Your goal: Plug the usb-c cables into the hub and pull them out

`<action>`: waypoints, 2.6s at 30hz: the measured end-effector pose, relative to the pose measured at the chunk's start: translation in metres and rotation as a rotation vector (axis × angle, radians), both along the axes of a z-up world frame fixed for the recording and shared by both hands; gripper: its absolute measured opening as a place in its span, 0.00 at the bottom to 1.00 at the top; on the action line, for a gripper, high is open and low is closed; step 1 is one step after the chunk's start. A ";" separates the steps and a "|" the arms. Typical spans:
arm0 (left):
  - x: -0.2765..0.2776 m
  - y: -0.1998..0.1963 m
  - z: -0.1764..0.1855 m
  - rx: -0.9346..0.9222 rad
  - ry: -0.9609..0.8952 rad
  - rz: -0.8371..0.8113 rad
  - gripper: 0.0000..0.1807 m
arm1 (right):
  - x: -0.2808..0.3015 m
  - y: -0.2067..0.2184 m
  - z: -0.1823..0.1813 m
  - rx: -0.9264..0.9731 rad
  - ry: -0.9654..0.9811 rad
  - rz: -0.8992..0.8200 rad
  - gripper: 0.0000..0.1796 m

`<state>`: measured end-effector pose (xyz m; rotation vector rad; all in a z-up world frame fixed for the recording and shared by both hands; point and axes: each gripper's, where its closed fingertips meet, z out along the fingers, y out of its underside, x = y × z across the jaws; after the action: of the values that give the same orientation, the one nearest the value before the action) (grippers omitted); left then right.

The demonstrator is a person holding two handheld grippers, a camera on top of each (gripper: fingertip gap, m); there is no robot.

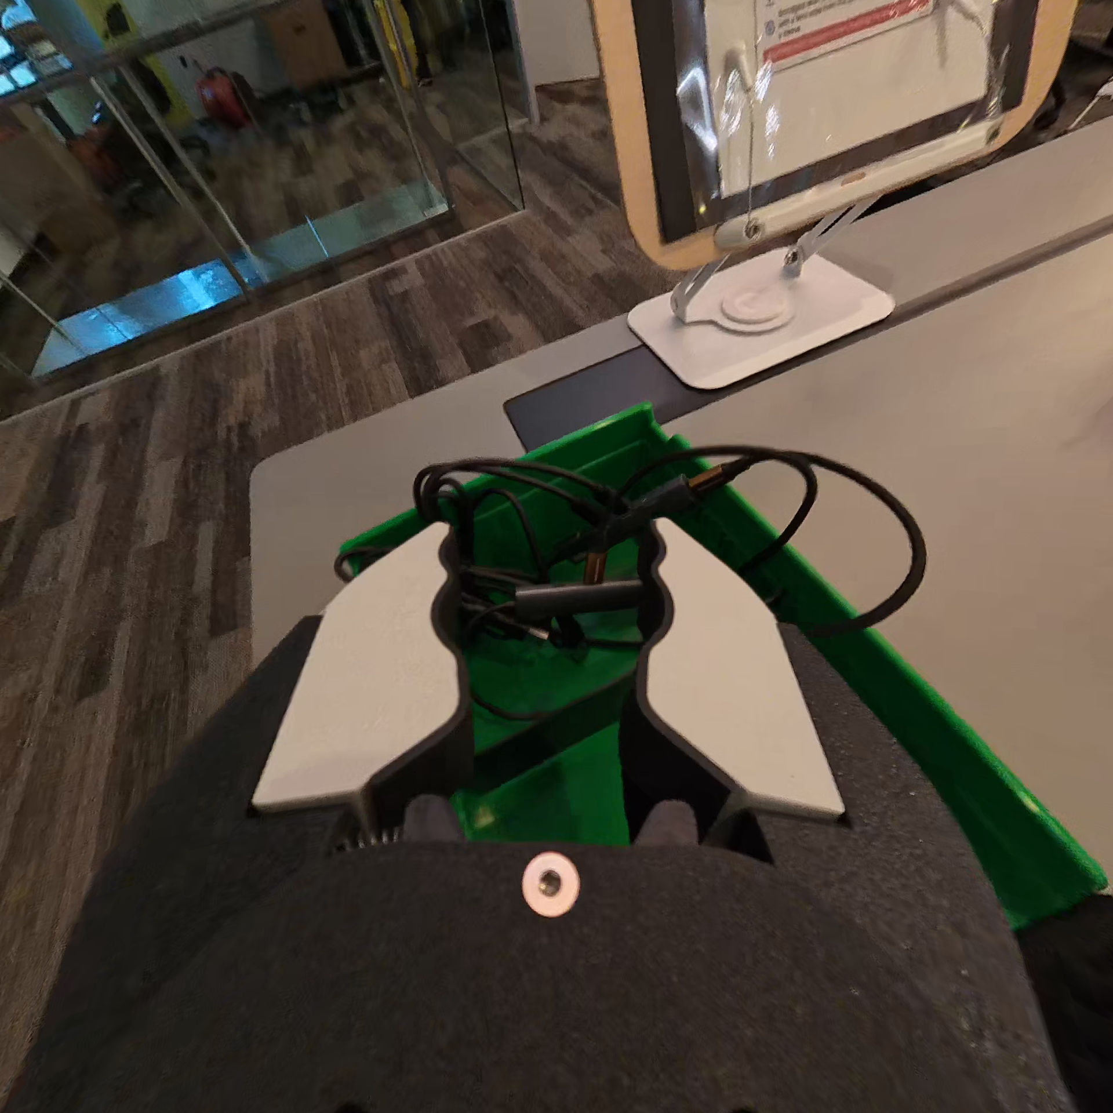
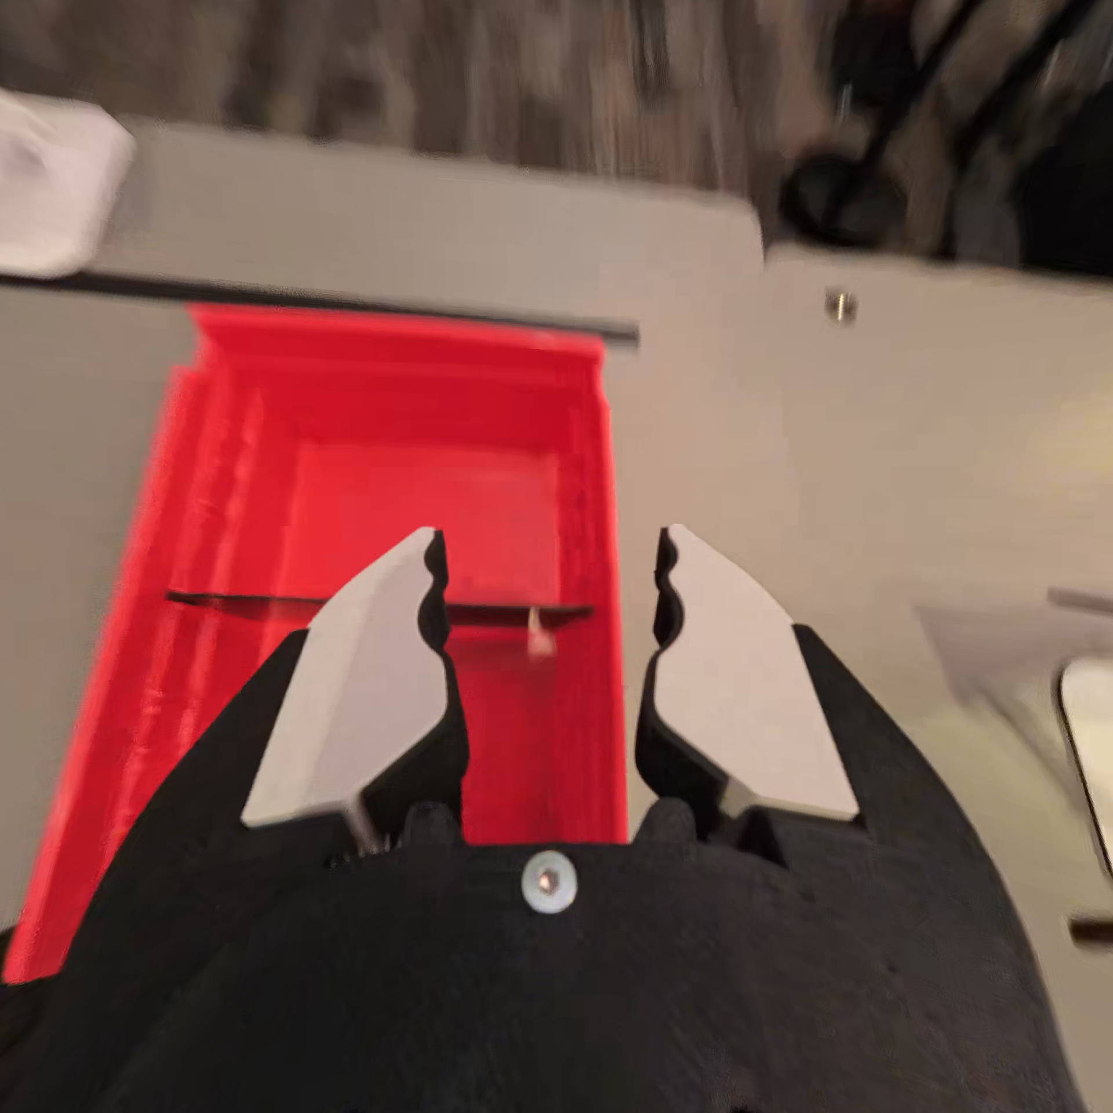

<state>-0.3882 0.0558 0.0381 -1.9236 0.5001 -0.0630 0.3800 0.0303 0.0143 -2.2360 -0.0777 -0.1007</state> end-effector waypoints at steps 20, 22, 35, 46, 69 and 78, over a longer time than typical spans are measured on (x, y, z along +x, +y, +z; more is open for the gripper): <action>0.105 0.010 0.042 0.132 0.532 -0.388 0.33 | -0.168 0.006 0.125 0.792 -0.080 0.361 0.34; 0.079 0.024 0.012 0.021 0.705 -0.427 0.29 | -0.169 0.010 0.114 0.738 -0.162 0.391 0.35; 0.013 0.040 -0.127 -0.589 0.902 -0.773 0.19 | -0.196 -0.003 0.132 0.843 -0.118 0.524 0.32; -0.001 0.040 -0.130 -0.667 0.950 -0.750 0.06 | -0.201 0.009 0.119 0.800 -0.117 0.545 0.31; 0.150 -0.021 0.159 0.325 1.131 -0.294 0.05 | -0.334 -0.028 0.149 0.850 0.128 0.895 0.27; 0.313 -0.076 0.107 0.566 0.863 -0.552 0.05 | -0.359 -0.035 0.120 0.872 -0.104 1.013 0.24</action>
<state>-0.0753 -0.0199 0.1452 -1.1374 1.4412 0.5203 0.0213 -0.0051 0.1339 -1.1293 -0.9956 0.2581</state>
